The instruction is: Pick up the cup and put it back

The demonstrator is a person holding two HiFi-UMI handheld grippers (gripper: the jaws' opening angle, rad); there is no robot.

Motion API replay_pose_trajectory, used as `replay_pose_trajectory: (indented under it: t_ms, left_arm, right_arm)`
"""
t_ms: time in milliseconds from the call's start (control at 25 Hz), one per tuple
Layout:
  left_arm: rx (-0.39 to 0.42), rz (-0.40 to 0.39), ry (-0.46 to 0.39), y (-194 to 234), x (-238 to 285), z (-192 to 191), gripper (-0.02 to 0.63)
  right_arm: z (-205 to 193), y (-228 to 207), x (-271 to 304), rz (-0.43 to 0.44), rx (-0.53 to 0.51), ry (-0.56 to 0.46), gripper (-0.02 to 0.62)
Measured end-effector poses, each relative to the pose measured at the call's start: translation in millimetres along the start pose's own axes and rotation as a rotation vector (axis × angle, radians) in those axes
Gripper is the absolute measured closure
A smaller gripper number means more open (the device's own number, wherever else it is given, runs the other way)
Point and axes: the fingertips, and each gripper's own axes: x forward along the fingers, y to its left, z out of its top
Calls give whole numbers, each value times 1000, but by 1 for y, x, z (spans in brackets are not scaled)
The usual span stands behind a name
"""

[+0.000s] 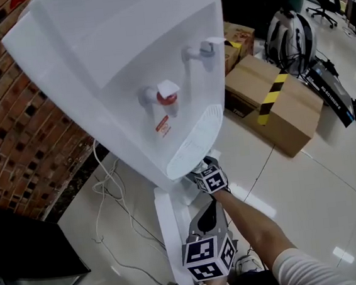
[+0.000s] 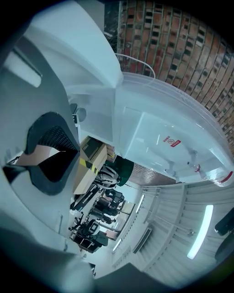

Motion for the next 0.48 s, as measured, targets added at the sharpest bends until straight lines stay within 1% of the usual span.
replay_pose_trajectory:
  t_ms: [120,280,320,360,480]
  left_arm:
    - [9,17,-25,3,-3,3,600]
    - [16,23,-23,5,-3,1,600]
    - [12,26,-24,6,-3,1,600]
    - [7,29,-27,8,-4,1,600]
    - [3,34,-33,9,-6,2,600]
  right_arm:
    - [1,0,7,-1,1,-10,169]
    - [3,-4,14,-14,-2,-14,171]
    - [3,-4,14,-15,-5,-14,191]
    - [3,-4,14,-16,-8,-13,225]
    - [4,-5,8,-13,-15,-19,231]
